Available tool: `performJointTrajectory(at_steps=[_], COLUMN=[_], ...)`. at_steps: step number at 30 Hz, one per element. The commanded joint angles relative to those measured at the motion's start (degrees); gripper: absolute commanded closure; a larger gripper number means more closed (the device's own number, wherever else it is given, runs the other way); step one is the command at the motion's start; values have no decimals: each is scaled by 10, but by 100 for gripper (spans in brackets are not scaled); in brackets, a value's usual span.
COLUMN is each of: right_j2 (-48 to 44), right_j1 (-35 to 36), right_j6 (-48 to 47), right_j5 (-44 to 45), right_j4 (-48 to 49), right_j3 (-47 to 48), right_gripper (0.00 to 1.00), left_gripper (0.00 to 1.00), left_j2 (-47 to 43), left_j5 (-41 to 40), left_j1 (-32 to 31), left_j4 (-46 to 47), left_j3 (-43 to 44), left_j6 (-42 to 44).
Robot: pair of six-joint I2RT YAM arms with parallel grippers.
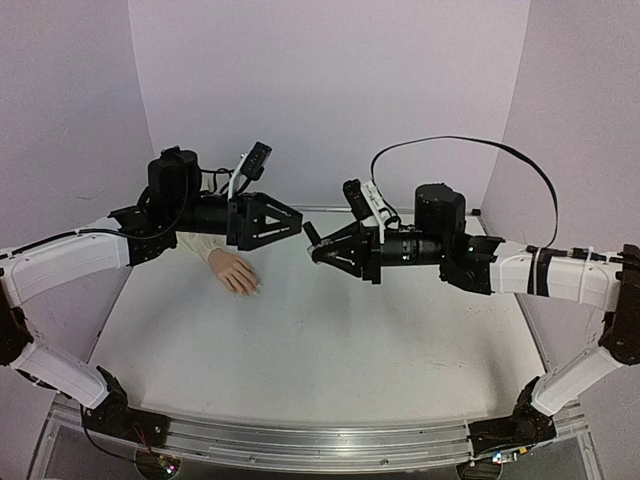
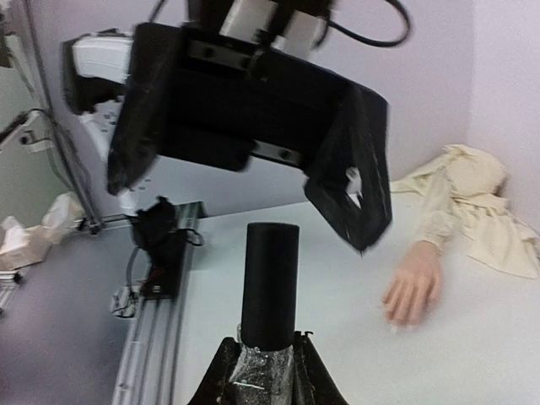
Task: Paint the nails
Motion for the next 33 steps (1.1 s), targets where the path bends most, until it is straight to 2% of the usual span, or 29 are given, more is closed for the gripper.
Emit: performJointTrajectory(at_steps=[1, 4, 6, 14, 19, 24, 26, 31, 33], right_j2=[-31, -24, -16, 20, 34, 41, 43, 53, 56], right_j1=[1, 7, 14, 68, 93, 104, 106, 112, 112], right_j6=[-44, -44, -43, -75, -92, -101, -102, -105, -102], right_j5=[185, 261, 301, 438, 471, 490, 491, 507, 505], right_j4=[19, 12, 13, 11, 12, 17, 21, 27, 31], right_j3=[-8, -7, -5, 20, 30, 33, 34, 39, 41], right_gripper=[100, 100, 100, 100, 100, 100, 100, 100, 100], left_gripper=[8, 8, 11, 14, 19, 42, 48, 77, 86], left_j2=[-43, -29, -19, 13, 41, 57, 64, 73, 80], left_j5=[-169, -266, -270, -338, -356, -374, -375, -374, -369], left_j1=[6, 5, 2, -44, -55, -65, -66, -71, -73], left_j4=[-49, -124, -130, -130, -130, -131, -132, -132, -132], left_j3=[5, 28, 34, 68, 87, 96, 97, 103, 107], left_j6=[-42, -114, -143, -136, -135, -128, -129, -125, -125])
